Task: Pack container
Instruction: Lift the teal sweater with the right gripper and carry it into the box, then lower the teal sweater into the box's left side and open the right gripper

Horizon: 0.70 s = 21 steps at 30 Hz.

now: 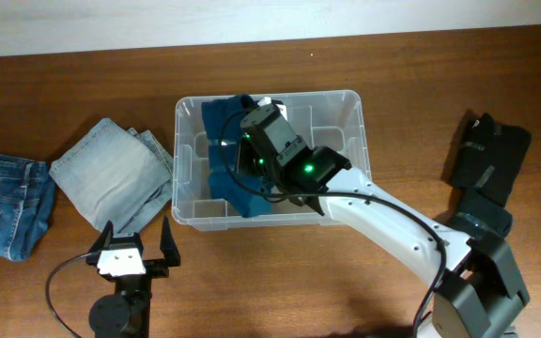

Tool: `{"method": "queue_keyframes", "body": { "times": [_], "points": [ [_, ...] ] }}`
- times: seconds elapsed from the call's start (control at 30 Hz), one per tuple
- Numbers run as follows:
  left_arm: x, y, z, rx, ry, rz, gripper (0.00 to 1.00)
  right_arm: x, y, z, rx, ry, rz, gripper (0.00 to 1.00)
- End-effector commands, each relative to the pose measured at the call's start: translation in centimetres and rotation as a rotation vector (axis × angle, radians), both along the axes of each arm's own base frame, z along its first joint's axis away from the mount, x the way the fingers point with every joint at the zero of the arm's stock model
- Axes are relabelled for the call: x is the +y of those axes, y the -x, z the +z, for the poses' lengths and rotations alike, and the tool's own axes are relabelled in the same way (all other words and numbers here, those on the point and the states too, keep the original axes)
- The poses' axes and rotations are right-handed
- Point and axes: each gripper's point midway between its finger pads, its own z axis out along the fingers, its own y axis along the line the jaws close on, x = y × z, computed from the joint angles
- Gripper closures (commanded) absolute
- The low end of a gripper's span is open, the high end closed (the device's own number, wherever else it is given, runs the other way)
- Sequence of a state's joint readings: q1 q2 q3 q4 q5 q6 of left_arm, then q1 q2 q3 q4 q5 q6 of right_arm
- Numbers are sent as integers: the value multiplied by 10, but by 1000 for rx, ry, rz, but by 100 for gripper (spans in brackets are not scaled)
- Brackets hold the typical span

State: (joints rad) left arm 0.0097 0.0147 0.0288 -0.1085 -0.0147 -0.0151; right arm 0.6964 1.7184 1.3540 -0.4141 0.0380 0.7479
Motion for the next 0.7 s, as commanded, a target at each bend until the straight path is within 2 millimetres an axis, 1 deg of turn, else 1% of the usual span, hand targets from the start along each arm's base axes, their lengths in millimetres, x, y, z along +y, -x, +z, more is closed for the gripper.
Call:
{"method": "queue_keyframes", "body": {
  "times": [0.0,0.17,0.3,0.5,0.67],
  "points": [
    [2,0,-1,-4,-9,9,1,5,-8,13,-13,-57,-56,96],
    [2,0,-1,-4,-9,9,1,8,-11,-1,1,-45,-54,96],
    [2,0,-1,-4,-9,9,1,24,-12,-11,12,-75,-13,96],
    [2,0,-1,-4,-9,9,1,32,-12,-39,42,-31,15,96],
    [2,0,-1,-4,-9,9,1,37,-9,-55,65,-13,29,96]
  ]
}}
